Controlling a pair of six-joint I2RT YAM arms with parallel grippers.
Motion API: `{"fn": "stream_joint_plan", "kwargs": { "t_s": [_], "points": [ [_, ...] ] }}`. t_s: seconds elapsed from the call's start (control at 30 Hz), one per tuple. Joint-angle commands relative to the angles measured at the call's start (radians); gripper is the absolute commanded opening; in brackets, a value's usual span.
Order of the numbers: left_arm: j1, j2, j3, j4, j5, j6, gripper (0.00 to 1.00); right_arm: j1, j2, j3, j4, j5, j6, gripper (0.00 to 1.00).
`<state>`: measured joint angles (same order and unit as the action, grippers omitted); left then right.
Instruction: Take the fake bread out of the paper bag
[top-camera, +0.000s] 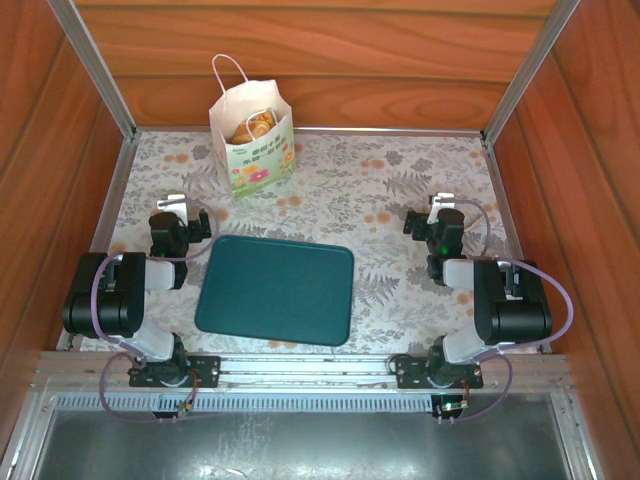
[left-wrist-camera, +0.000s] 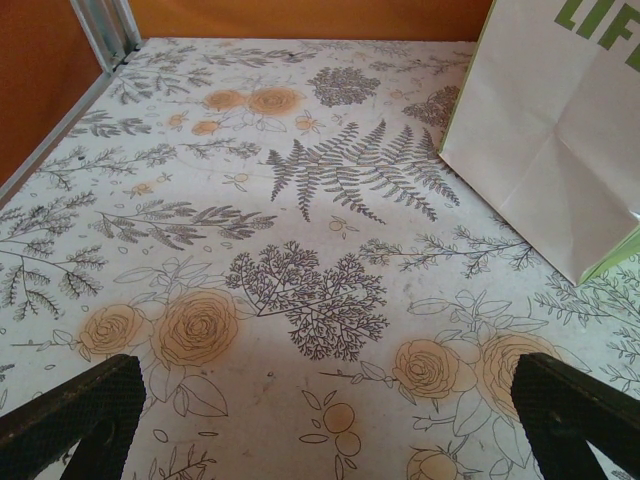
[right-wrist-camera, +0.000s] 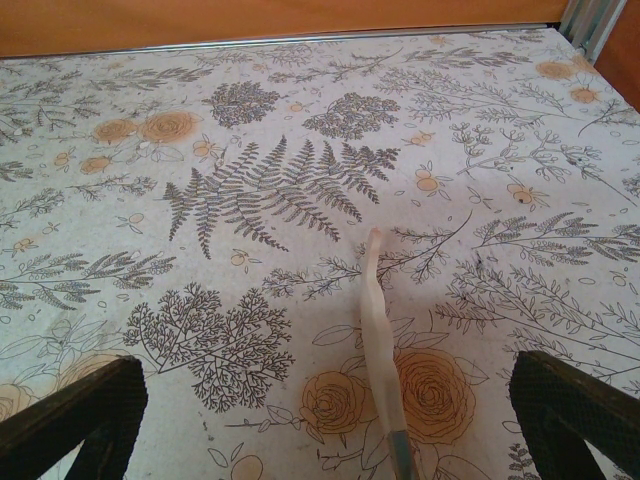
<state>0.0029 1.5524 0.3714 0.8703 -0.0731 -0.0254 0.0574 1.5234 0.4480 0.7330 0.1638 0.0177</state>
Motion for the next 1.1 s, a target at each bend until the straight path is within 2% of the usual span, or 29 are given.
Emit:
{"fn": "stream_joint_plan", "kwargs": {
  "t_s": [0.0,0.13,0.27,0.33,0.4,0.5,0.63,0.73,0.8,0.9,0.93,1.0,1.07],
  "points": [
    [0.008,0.008,0.021,-0.004,0.015,0.006,1.0,-0.008,0.009,0.014,0.002,0.005,0.008,1.0],
    [0.007,0.008,0.02,-0.004,0.015,0.007,1.0,-0.007,0.007,0.013,0.005,0.005,0.008,1.0],
    [0.006,-0.005,0.01,-0.003,0.015,0.004,1.0,-0.007,-0.007,0.009,-0.003,-0.095,-0.037,1.0],
    [0.009,-0.025,-0.01,0.001,0.003,-0.009,1.0,-0.007,-0.015,-0.015,0.044,-0.07,-0.026,0.99],
    [0.012,-0.042,-0.01,0.004,-0.017,-0.021,1.0,-0.008,-0.039,-0.01,0.011,-0.063,-0.02,0.99],
    [0.016,-0.09,-0.03,-0.001,-0.019,-0.024,1.0,-0.008,-0.105,0.067,-0.195,-0.085,-0.018,0.98],
    [0.026,-0.174,-0.048,-0.036,-0.083,-0.067,1.0,-0.007,-0.205,0.151,-0.428,-0.151,0.018,0.98],
    [0.028,-0.266,-0.022,-0.175,-0.15,-0.118,1.0,-0.007,-0.242,0.247,-0.656,-0.223,0.131,0.98],
    [0.029,-0.341,0.008,-0.298,-0.208,-0.196,1.0,-0.007,-0.232,0.336,-0.834,-0.335,0.184,0.96],
    [0.031,-0.425,0.029,-0.432,-0.24,-0.297,1.0,0.011,-0.195,0.396,-0.962,-0.556,0.221,0.81],
    [0.031,-0.436,0.029,-0.453,-0.247,-0.318,1.0,0.029,-0.182,0.414,-1.012,-0.565,0.247,0.76],
    [0.035,-0.449,0.045,-0.536,-0.278,-0.379,1.0,0.07,-0.165,0.438,-1.097,-0.545,0.293,0.73],
    [0.038,-0.47,0.068,-0.625,-0.259,-0.435,1.0,0.129,-0.154,0.437,-1.147,-0.526,0.318,0.67]
  ]
}}
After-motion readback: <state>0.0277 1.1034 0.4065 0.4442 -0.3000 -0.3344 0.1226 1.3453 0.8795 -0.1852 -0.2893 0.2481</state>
